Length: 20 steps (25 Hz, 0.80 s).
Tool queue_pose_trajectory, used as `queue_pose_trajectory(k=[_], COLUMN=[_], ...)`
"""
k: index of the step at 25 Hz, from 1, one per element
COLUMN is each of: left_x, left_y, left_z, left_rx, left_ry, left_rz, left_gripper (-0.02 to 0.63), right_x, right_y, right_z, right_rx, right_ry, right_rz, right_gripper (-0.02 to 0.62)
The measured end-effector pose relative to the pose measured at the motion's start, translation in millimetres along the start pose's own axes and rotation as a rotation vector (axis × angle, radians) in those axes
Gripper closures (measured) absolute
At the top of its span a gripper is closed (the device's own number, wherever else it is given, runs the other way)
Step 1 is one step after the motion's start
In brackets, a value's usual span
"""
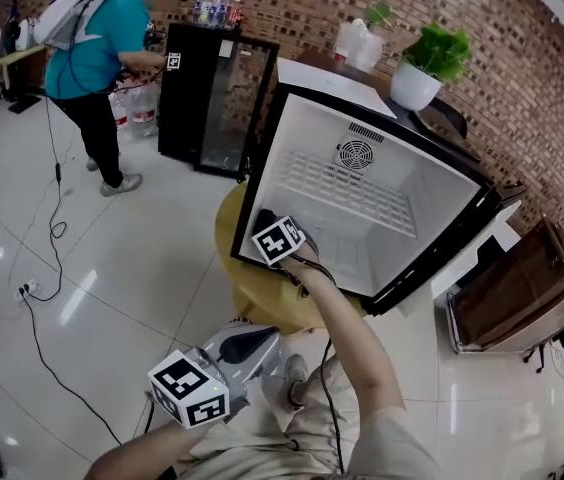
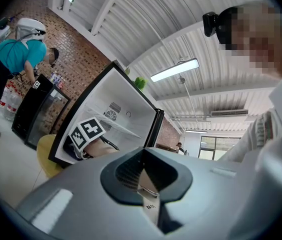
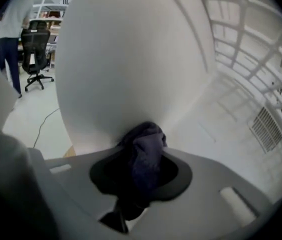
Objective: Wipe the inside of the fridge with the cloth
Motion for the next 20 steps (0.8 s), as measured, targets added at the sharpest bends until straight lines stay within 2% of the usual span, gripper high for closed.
queue_pose_trajectory(k=[2,4,8,11,14,17,19,20], left_x=[1.7,3.5,2.8,1.5,-0.2,-5.4,-7.8,-8.3], left_y=[1.5,1.2,-2.7,-5.7,-9.0,-9.1,-6.4,-5.2], left_z=[0.4,0.7,3.5,5.9,7.4,10.0,10.1,9.3], left_rx=[-0.004,-0.005,0.007,0.019,0.028,0.027,0.022,0.020], left_ry=[0.002,0.005,-0.001,-0.008,-0.008,-0.018,-0.021,-0.021], left_rz=[0.001,-0.002,-0.002,-0.009,-0.014,-0.002,0.010,0.013], left_gripper=[0.604,0.604,0.604,0.604,0.604,0.604,0.604,0.604], right_x=[-12.0,-30.3,-73.2,-87.6,-88.6,-92.5,-95.8,-94.8], right_y=[-17.1,-48.1,-128.7,-170.7,-187.7,-197.6,-192.0,-181.0], right_z=[-8.0,-21.4,-60.9,-77.6,-81.9,-80.8,-83.8,-87.9], right_rx=[0.017,0.085,0.301,0.424,0.536,0.636,0.613,0.547], right_ry=[-0.021,-0.084,-0.258,-0.322,-0.387,-0.415,-0.420,-0.421], right_rz=[0.030,0.067,0.184,0.206,0.146,0.076,0.068,0.074], right_gripper=[0.520,0.520,0.520,0.519,0.520,0.520,0.518,0.518])
Point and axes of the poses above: the fingertips, and each gripper's own axes: z forward along the fingers, x to its left, y out of its top, the point moved 6 cm from there along -z, backward along the fingers, and after that the axes turned 4 degrees about -z, right-handed, at the moved point
